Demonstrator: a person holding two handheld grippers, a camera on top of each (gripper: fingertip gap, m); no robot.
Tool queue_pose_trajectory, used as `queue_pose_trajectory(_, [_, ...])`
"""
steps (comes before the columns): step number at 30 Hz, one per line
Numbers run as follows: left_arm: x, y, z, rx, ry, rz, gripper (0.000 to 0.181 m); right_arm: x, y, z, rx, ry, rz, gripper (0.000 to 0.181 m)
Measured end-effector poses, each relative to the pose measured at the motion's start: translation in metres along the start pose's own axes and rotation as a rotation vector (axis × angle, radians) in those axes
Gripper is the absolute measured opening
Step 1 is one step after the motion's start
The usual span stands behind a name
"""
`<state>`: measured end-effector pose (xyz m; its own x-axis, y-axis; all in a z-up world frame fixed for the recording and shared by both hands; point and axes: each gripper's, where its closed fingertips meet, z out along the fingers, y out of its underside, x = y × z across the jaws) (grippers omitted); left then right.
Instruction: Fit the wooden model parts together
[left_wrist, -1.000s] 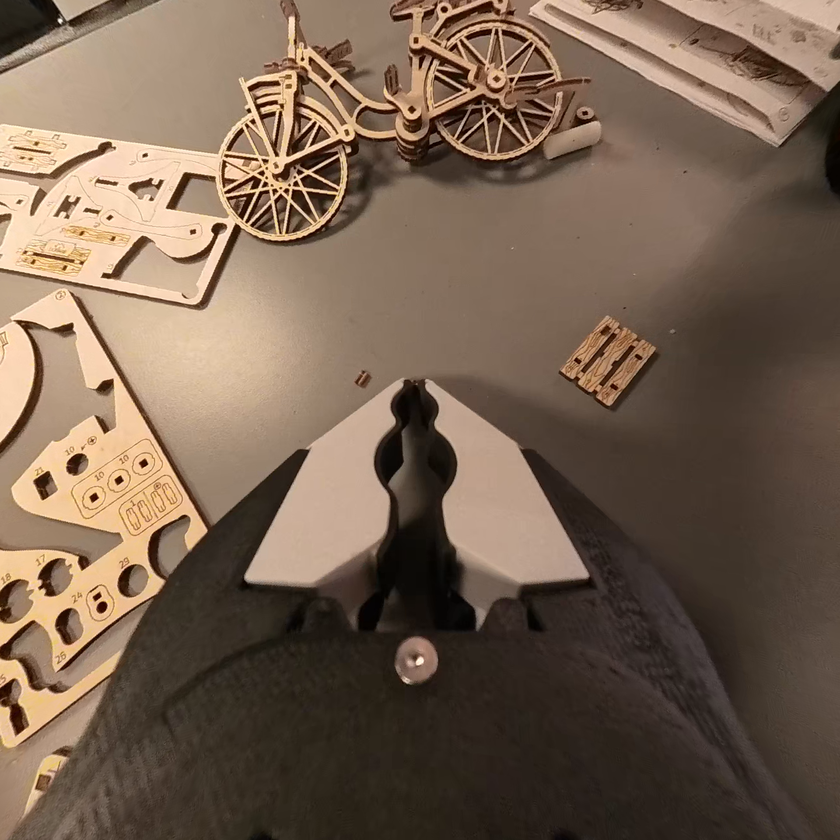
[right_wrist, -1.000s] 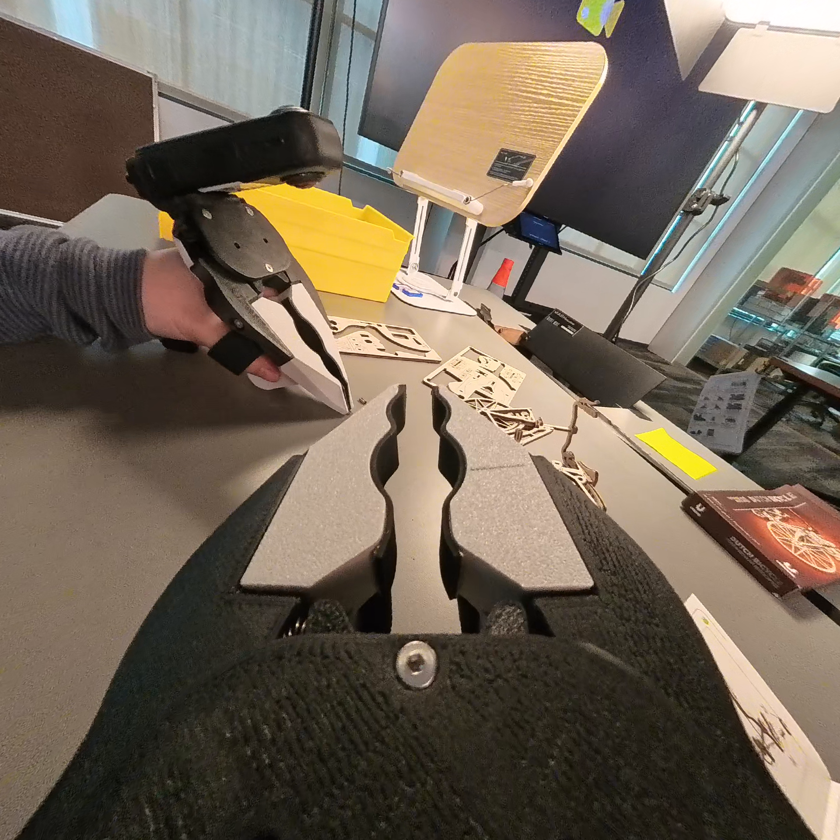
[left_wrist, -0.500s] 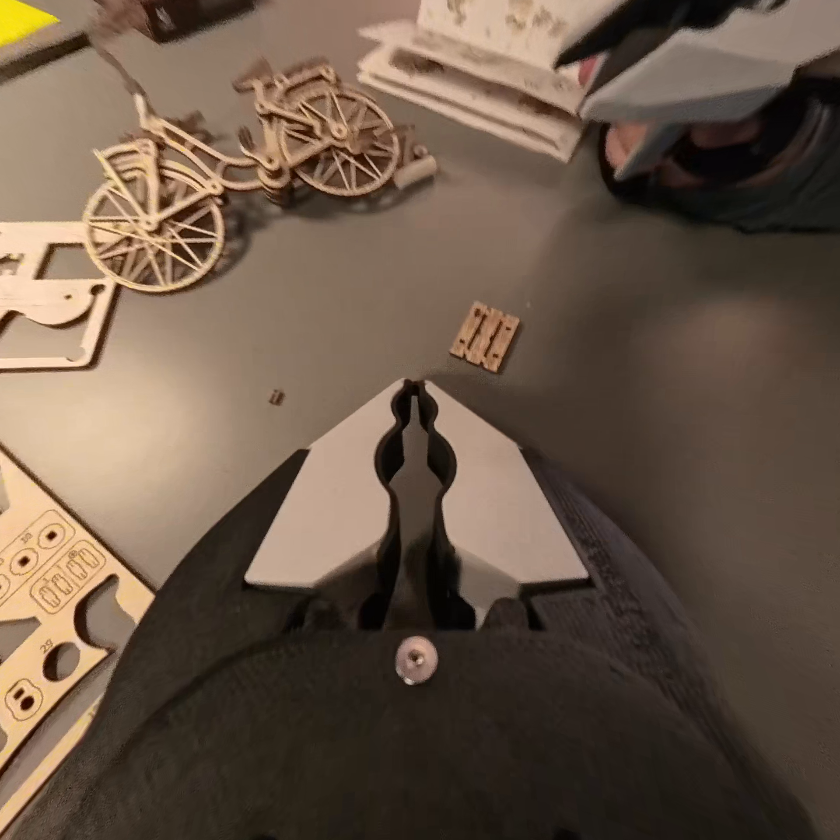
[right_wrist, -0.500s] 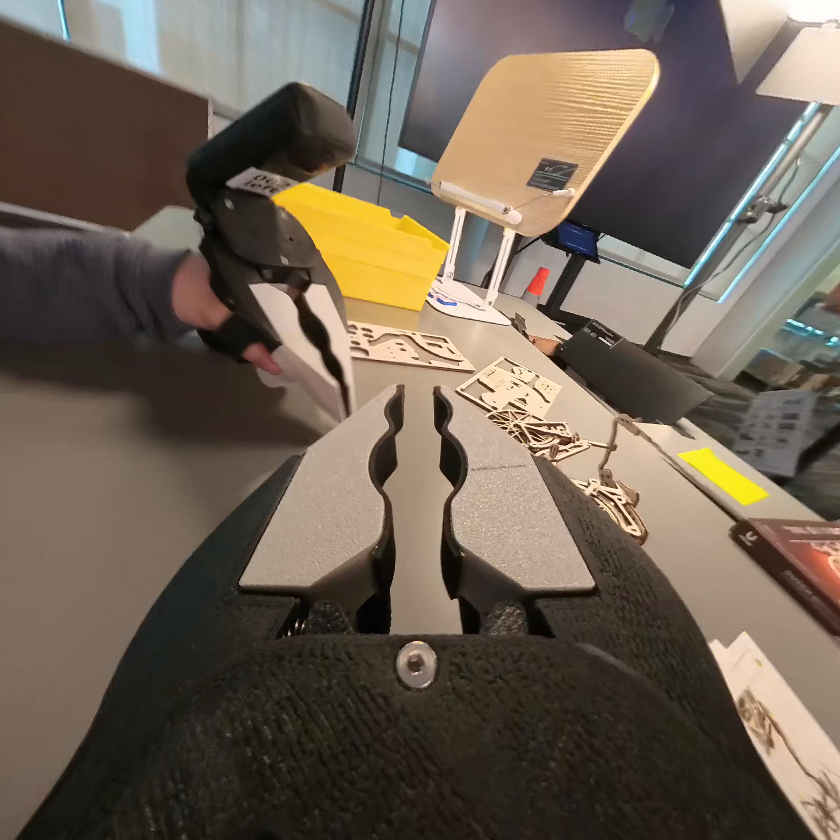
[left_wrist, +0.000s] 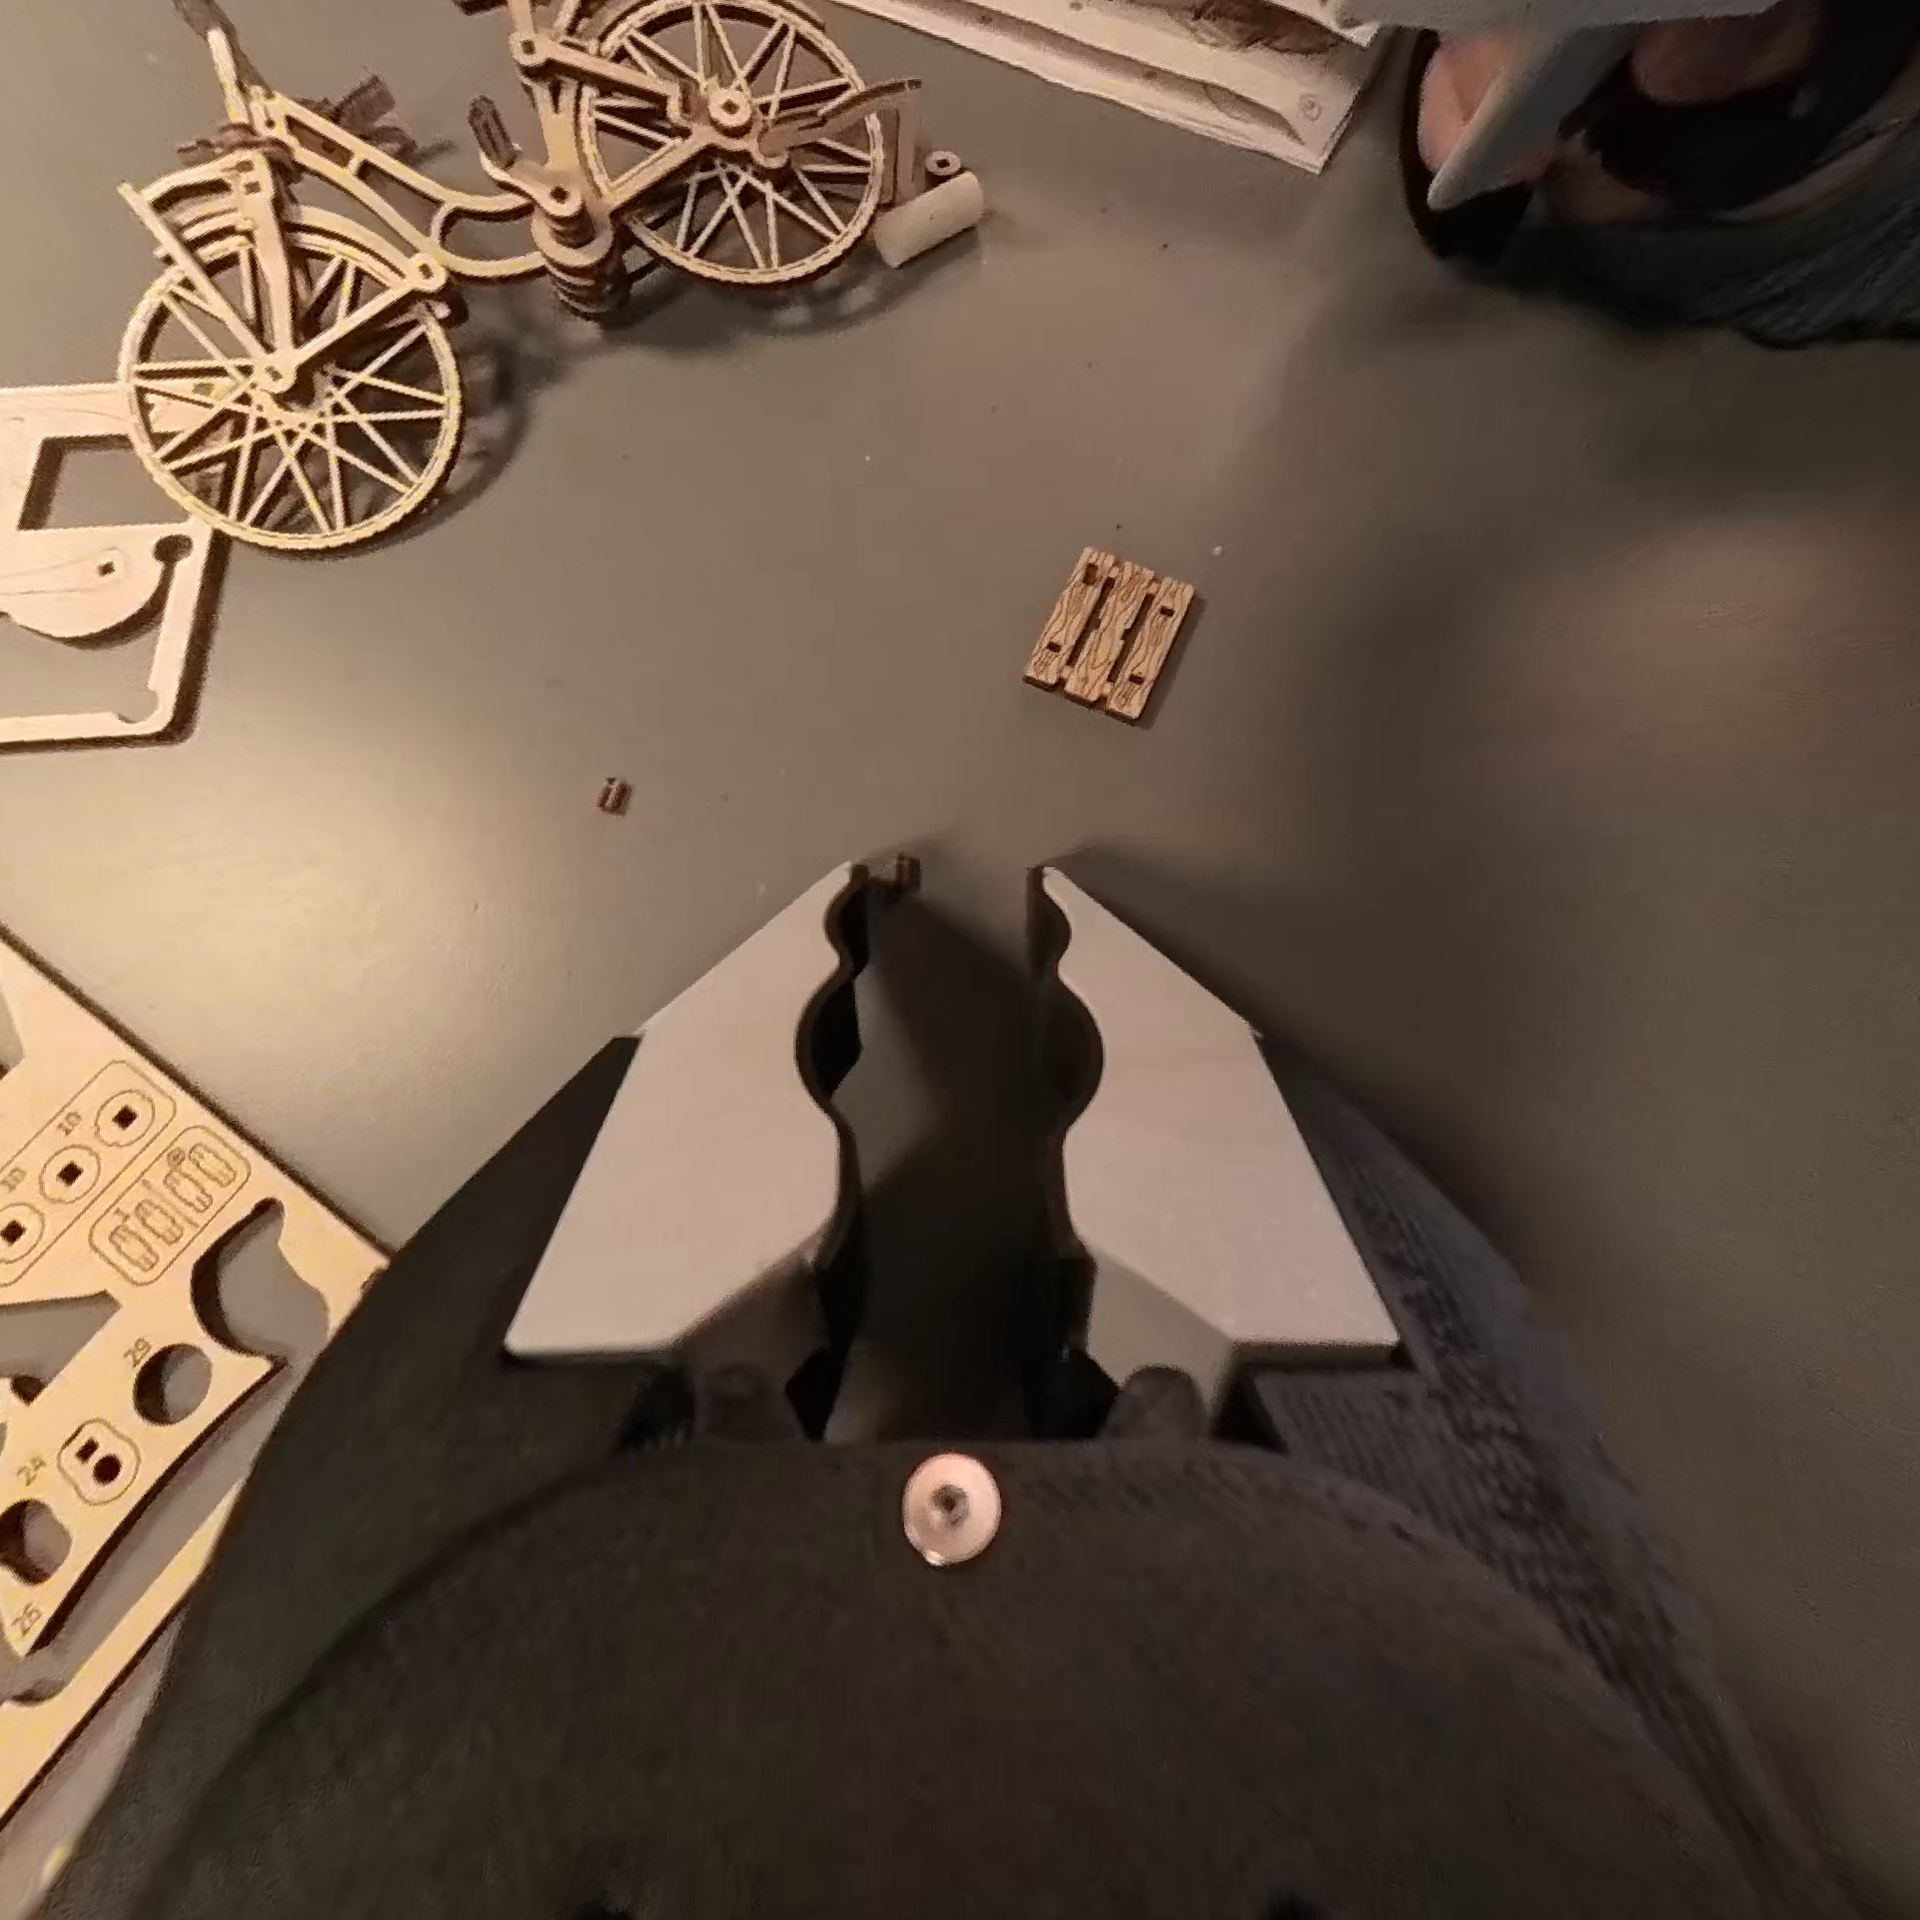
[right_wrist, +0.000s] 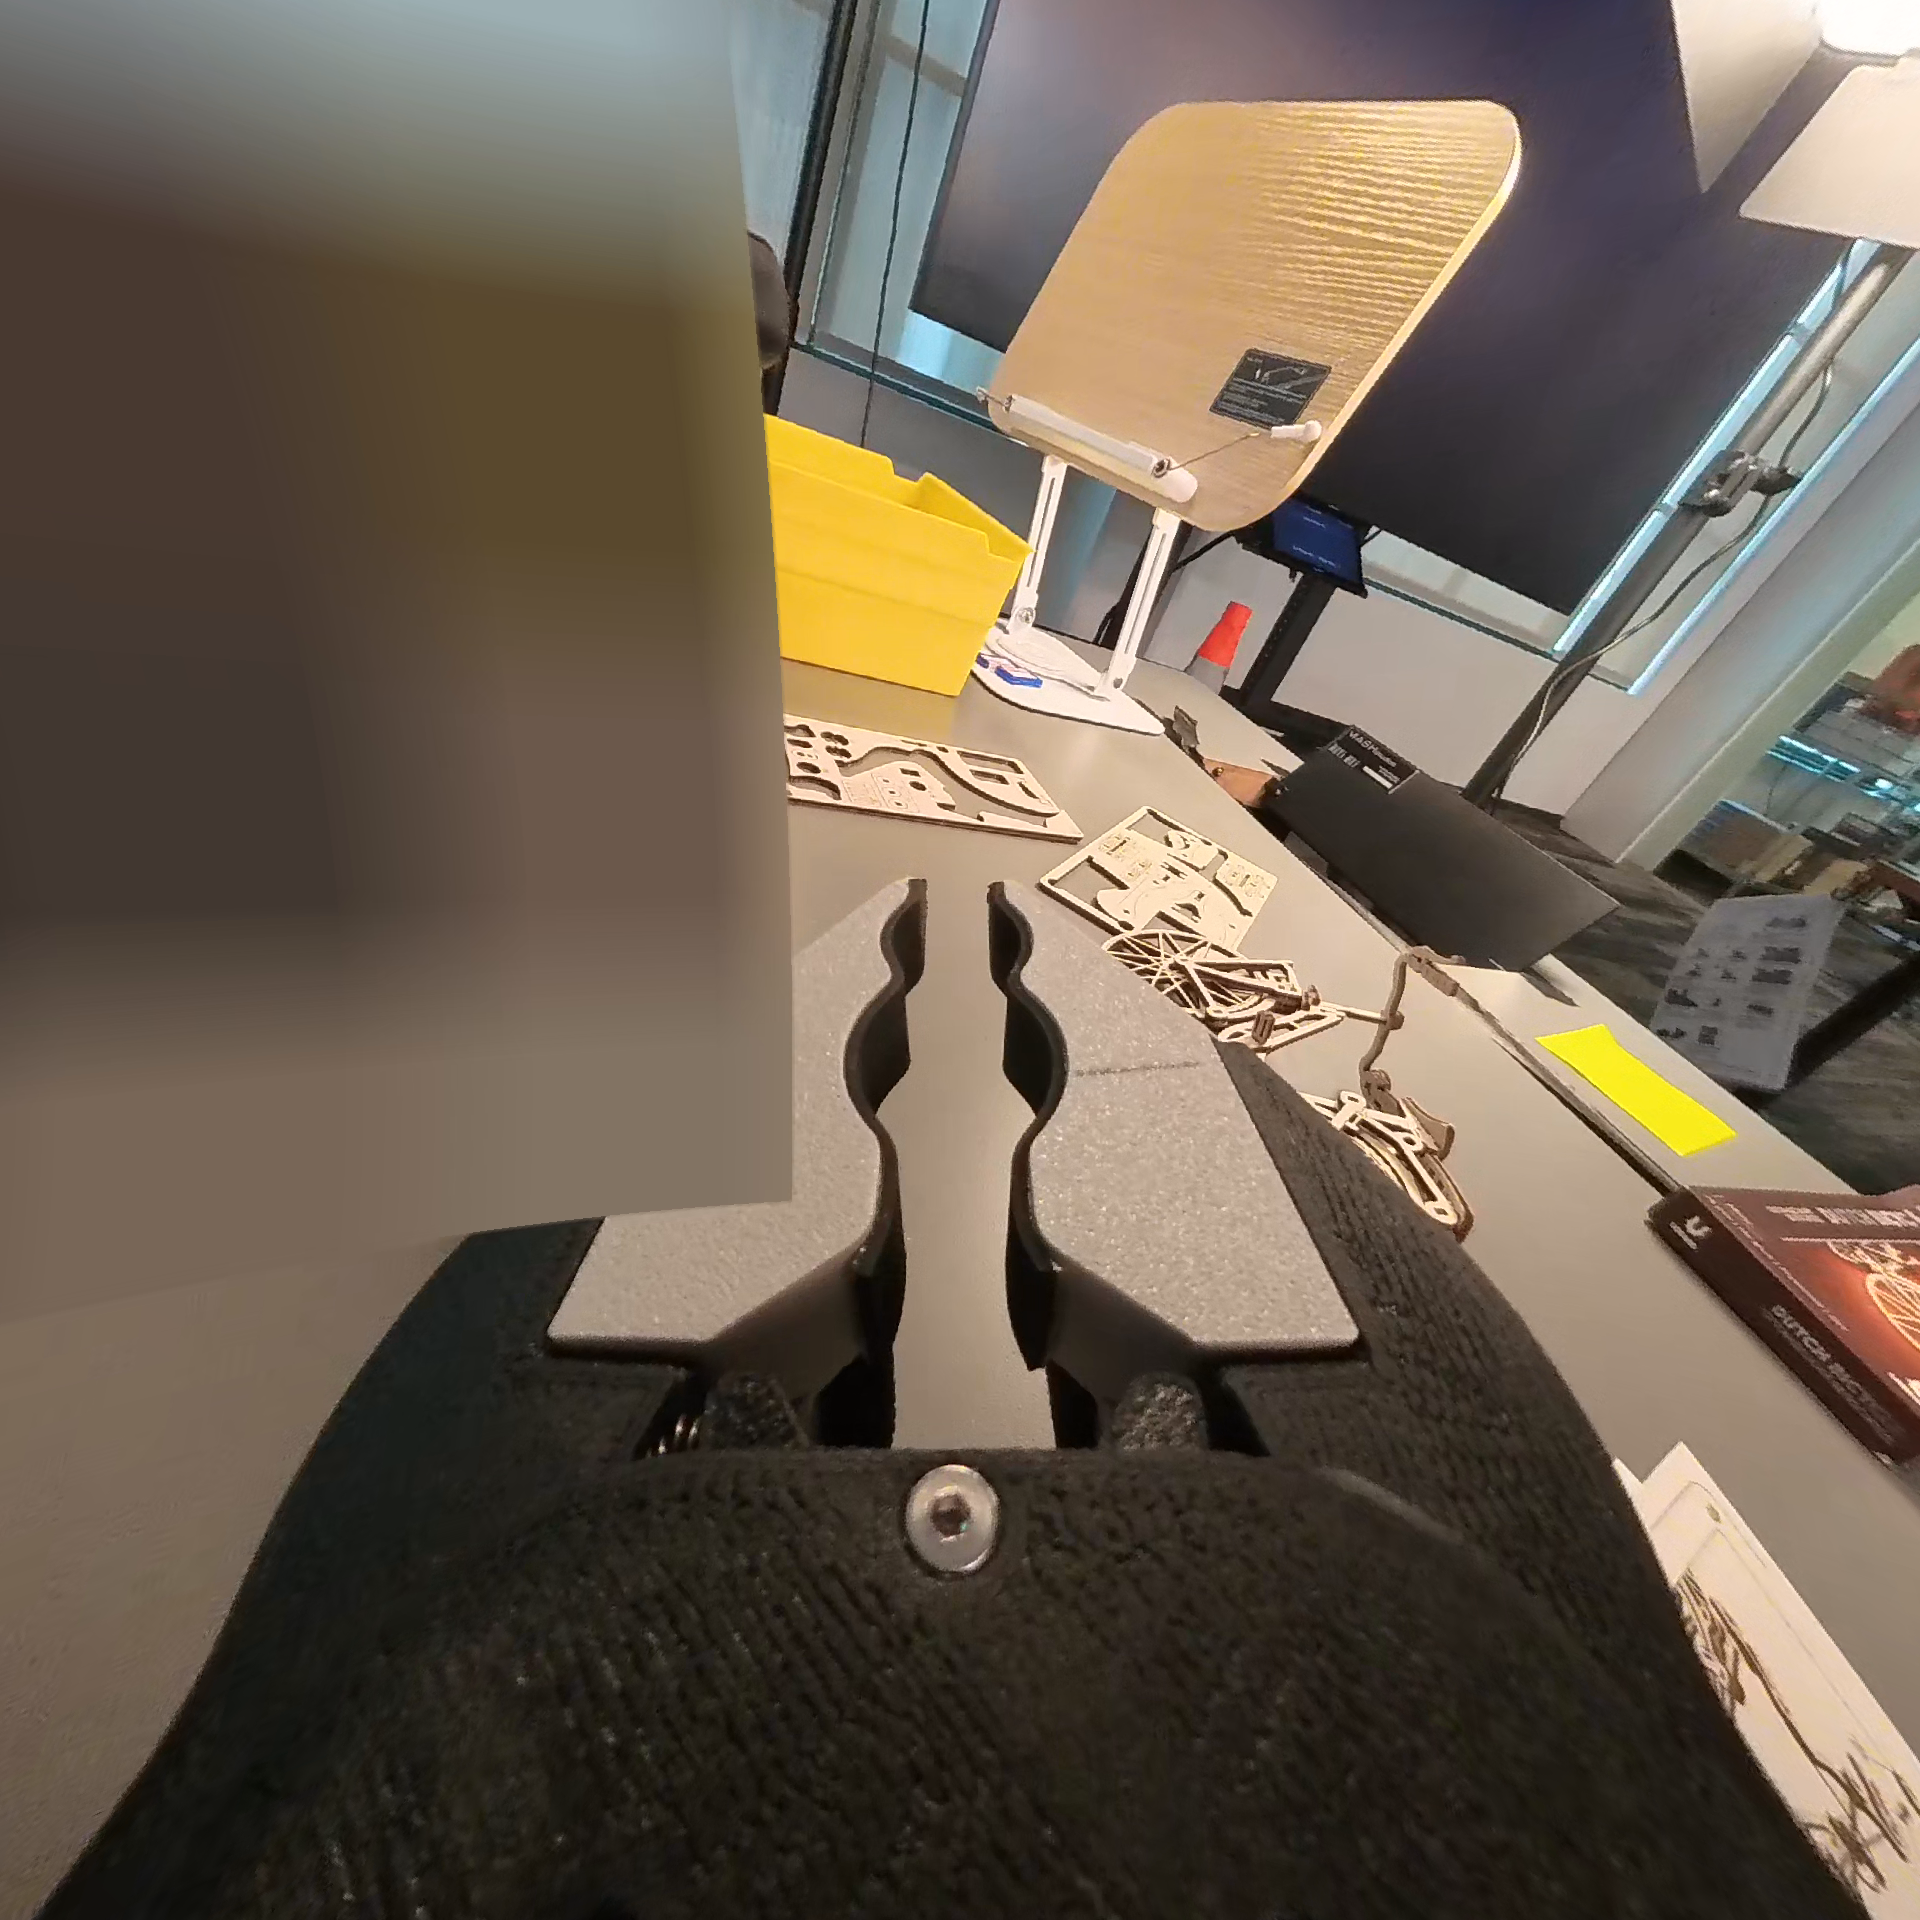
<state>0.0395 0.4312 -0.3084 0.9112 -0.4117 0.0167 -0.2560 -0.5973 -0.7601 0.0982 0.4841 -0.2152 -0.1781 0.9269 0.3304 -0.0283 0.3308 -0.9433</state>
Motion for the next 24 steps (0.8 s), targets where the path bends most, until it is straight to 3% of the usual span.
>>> queue_pose_trajectory(5, [-0.007, 0.001, -0.002, 0.003, -0.037, -0.03, 0.028, -0.001, 0.0, 0.0, -0.003, -0.002, -0.006, 0.01])
queue_pose_trajectory(16, [-0.008, -0.001, 0.002, 0.003, -0.019, -0.041, 0.003, -0.003, 0.002, 0.002, -0.019, -0.009, -0.024, 0.01])
queue_pose_trajectory(21, [-0.008, -0.001, 0.002, 0.003, 0.005, -0.071, 0.001, -0.004, 0.003, 0.003, -0.024, -0.01, -0.025, 0.01])
queue_pose_trajectory(24, [-0.002, -0.012, -0.001, 0.066, -0.025, 0.012, 0.001, -0.011, -0.003, 0.003, 0.013, -0.059, 0.005, 0.012])
